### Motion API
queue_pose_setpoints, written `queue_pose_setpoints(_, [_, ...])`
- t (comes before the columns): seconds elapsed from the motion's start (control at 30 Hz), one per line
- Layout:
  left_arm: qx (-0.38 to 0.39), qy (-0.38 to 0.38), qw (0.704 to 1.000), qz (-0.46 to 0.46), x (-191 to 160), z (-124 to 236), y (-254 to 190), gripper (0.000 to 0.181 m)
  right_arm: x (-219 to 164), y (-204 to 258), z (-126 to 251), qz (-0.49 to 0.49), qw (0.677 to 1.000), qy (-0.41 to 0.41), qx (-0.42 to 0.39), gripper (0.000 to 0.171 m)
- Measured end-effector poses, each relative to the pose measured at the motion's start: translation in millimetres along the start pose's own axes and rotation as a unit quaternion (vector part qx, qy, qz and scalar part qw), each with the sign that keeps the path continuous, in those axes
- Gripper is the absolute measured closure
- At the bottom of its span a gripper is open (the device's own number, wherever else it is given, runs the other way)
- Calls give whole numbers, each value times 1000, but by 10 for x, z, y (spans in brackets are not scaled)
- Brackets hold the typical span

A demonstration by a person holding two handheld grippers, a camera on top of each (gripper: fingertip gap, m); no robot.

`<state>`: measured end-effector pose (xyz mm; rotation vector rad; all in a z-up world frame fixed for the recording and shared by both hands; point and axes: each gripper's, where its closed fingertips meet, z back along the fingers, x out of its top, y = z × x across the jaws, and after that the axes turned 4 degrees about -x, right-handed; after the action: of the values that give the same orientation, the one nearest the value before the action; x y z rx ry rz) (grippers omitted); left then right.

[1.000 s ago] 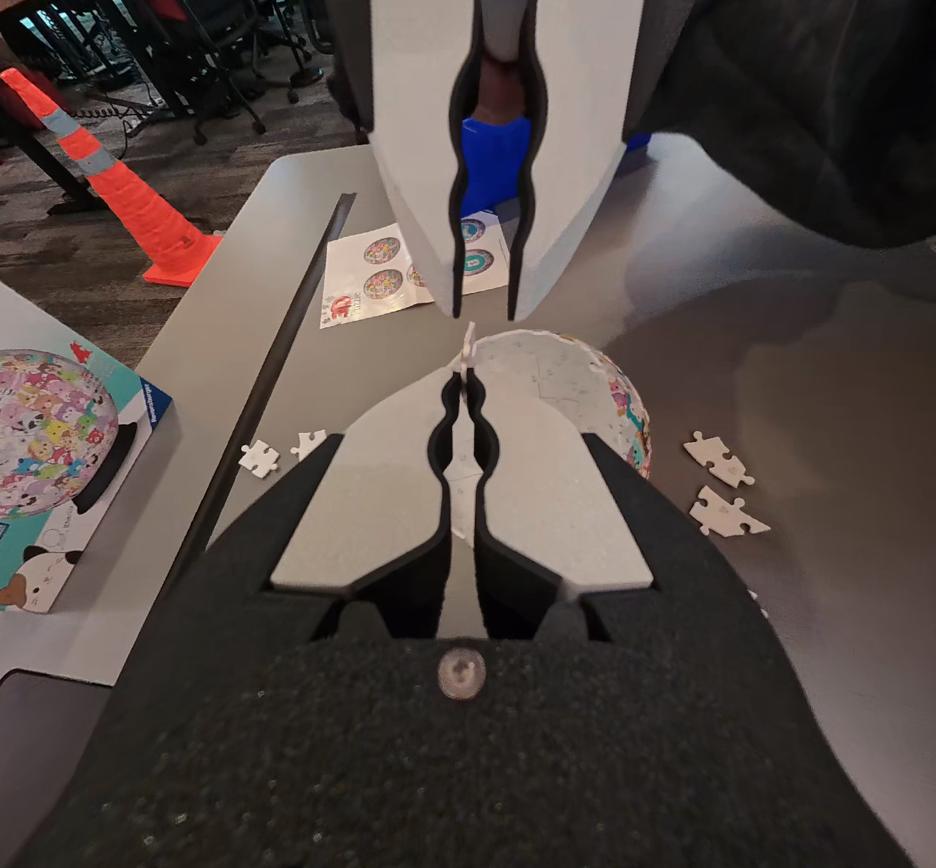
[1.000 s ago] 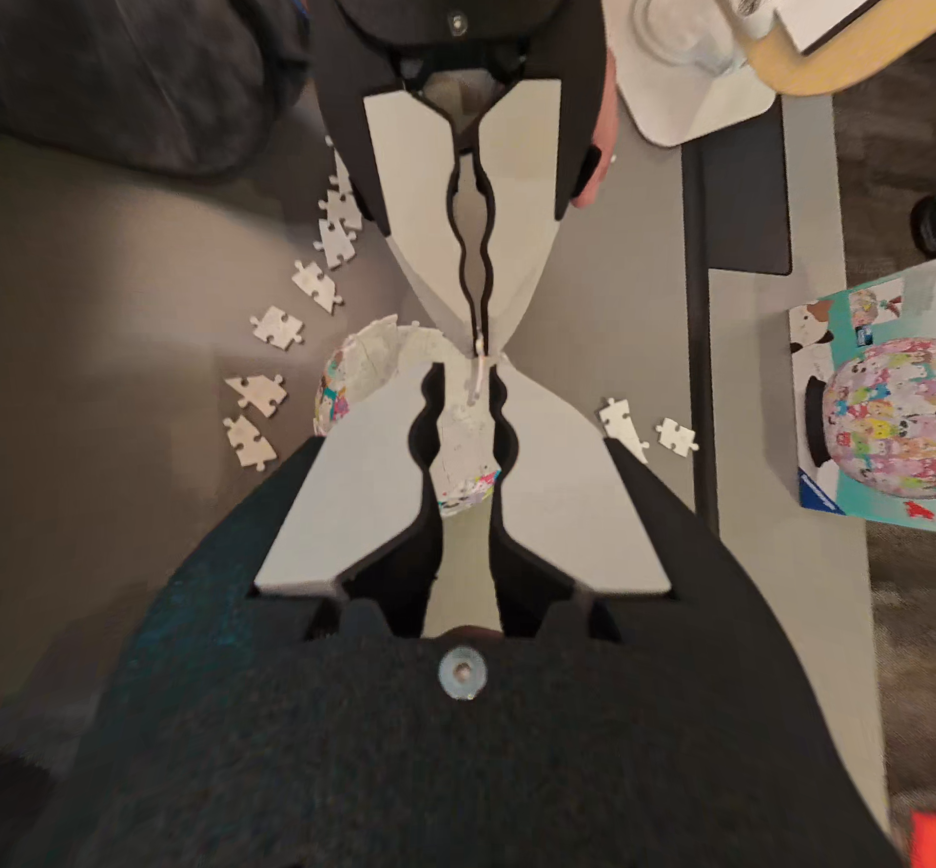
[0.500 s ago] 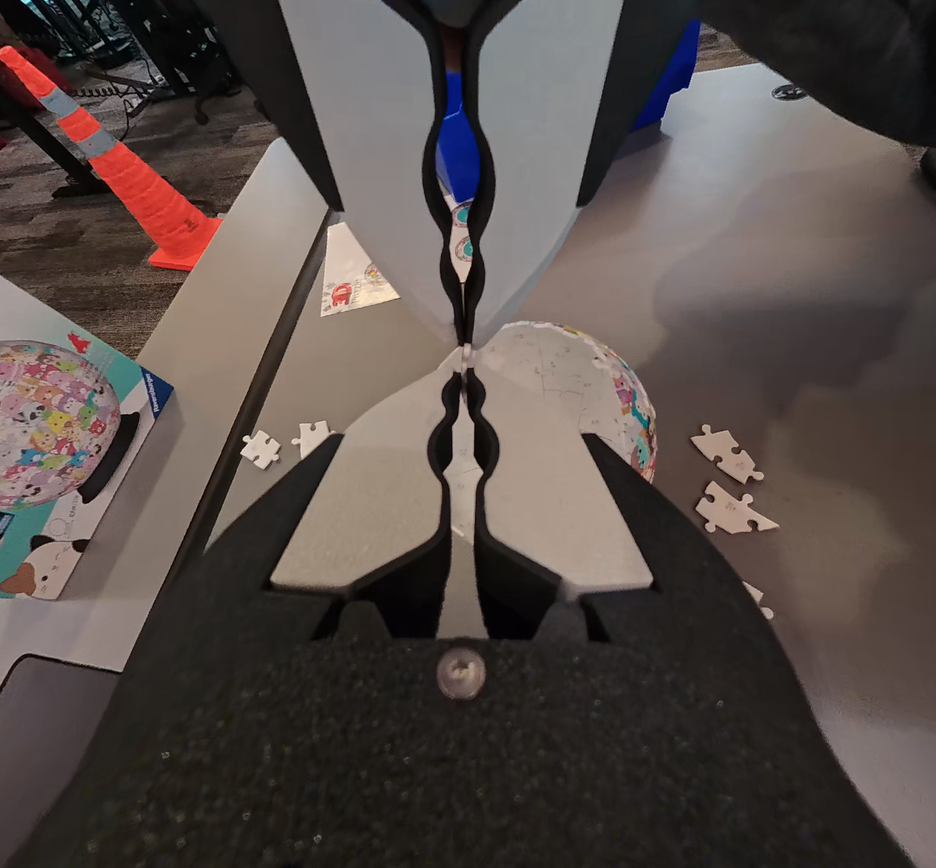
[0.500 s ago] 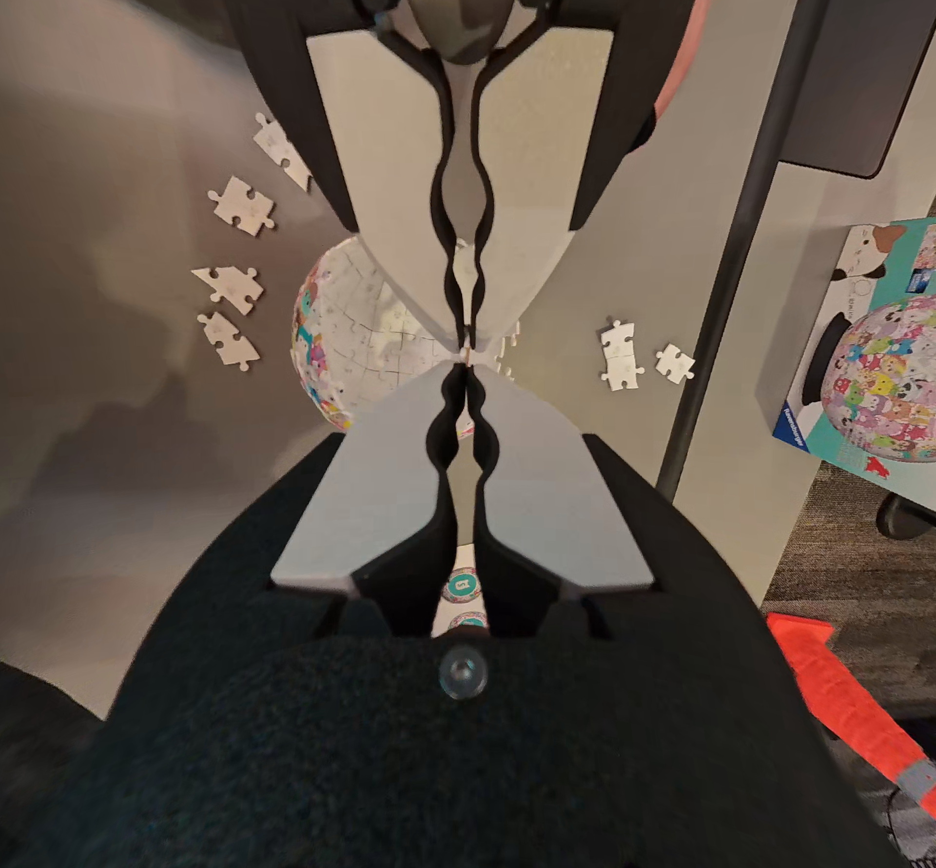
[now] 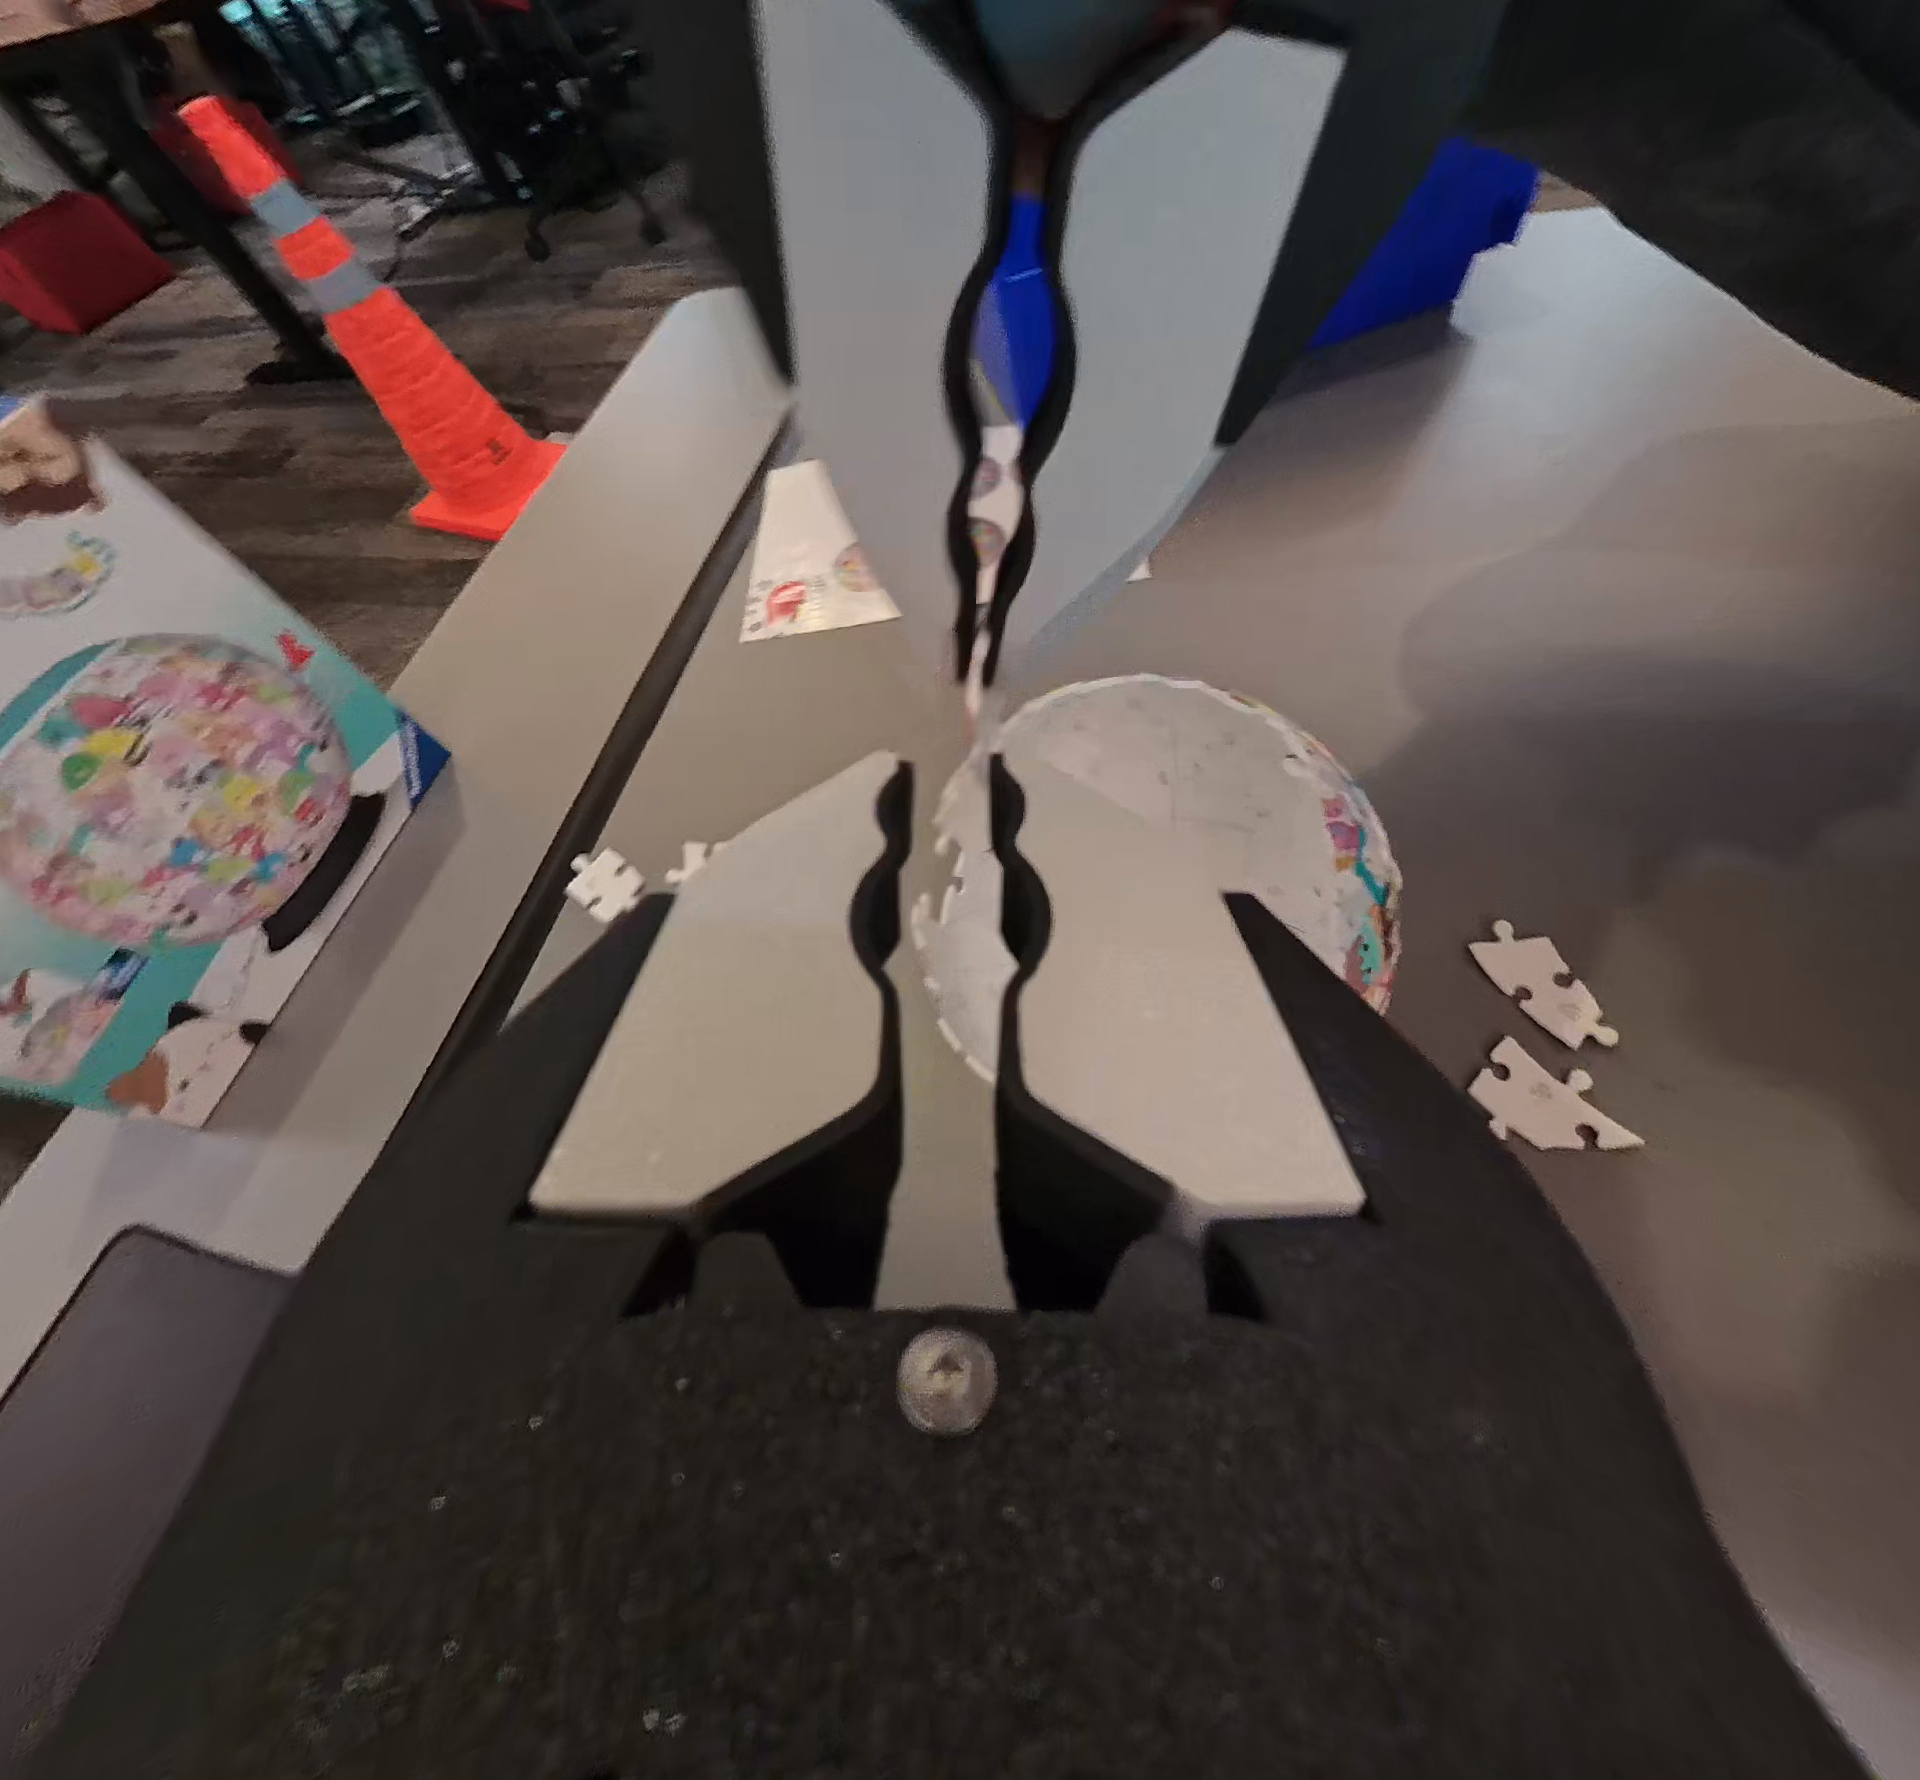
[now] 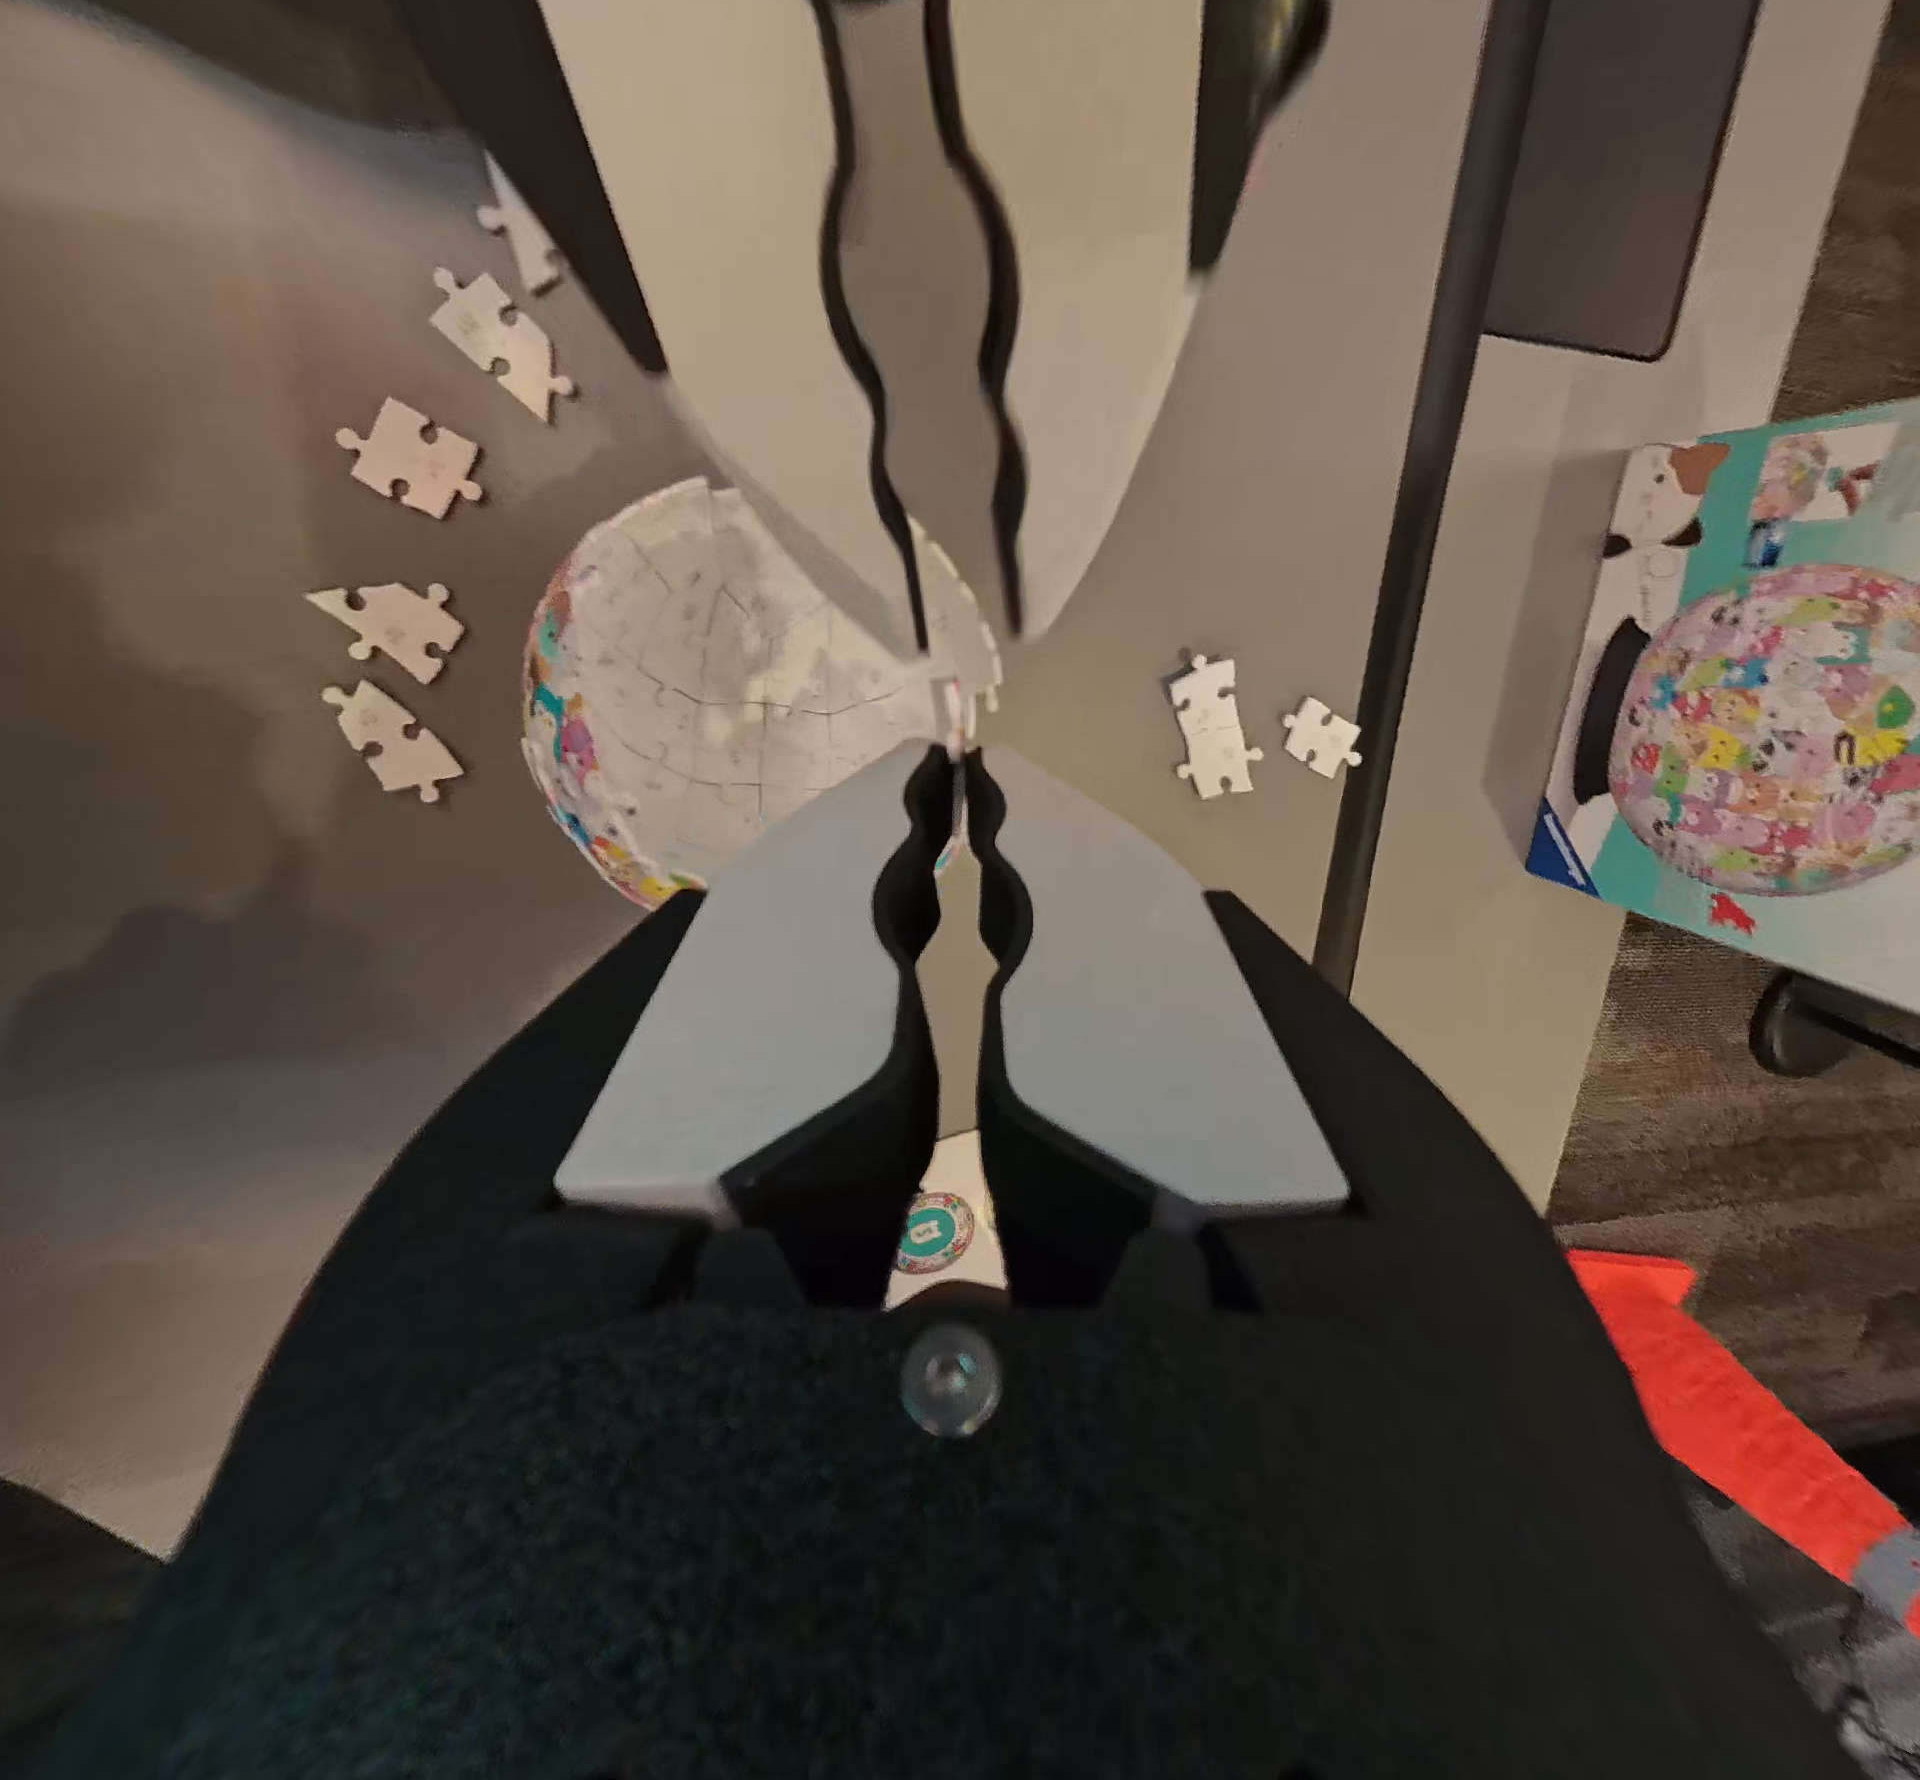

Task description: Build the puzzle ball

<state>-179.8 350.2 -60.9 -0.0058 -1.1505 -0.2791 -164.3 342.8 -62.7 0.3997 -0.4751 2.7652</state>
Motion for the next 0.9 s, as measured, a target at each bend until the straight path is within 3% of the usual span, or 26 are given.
queue_pose_setpoints(0.1, [-28,-6,997,77,-138,148,-6,161,-136,-46,111,-44,998,-30,-17,169])
queue_pose_setpoints(0.23, [-61,46,980,182,-615,107,7,137,-401,-15,281,-141,983,-90,-77,169])
queue_pose_setpoints(0.27, [-80,46,974,208,-681,65,-16,136,-497,20,273,-174,975,-103,-94,169])
queue_pose_setpoints(0.33, [-125,44,956,261,-771,-31,-82,115,-719,141,198,-234,957,-111,-129,169])
queue_pose_setpoints(0.47, [-184,51,926,325,-936,-177,-178,103,-996,526,8,-306,931,-92,-176,169])
queue_pose_setpoints(0.63, [-214,36,906,362,-995,-268,-231,108,-923,882,-300,-348,926,-77,-125,169])
queue_pose_setpoints(0.9, [-241,26,893,380,-981,-322,-310,115,-893,913,-420,-351,928,-64,-110,169])
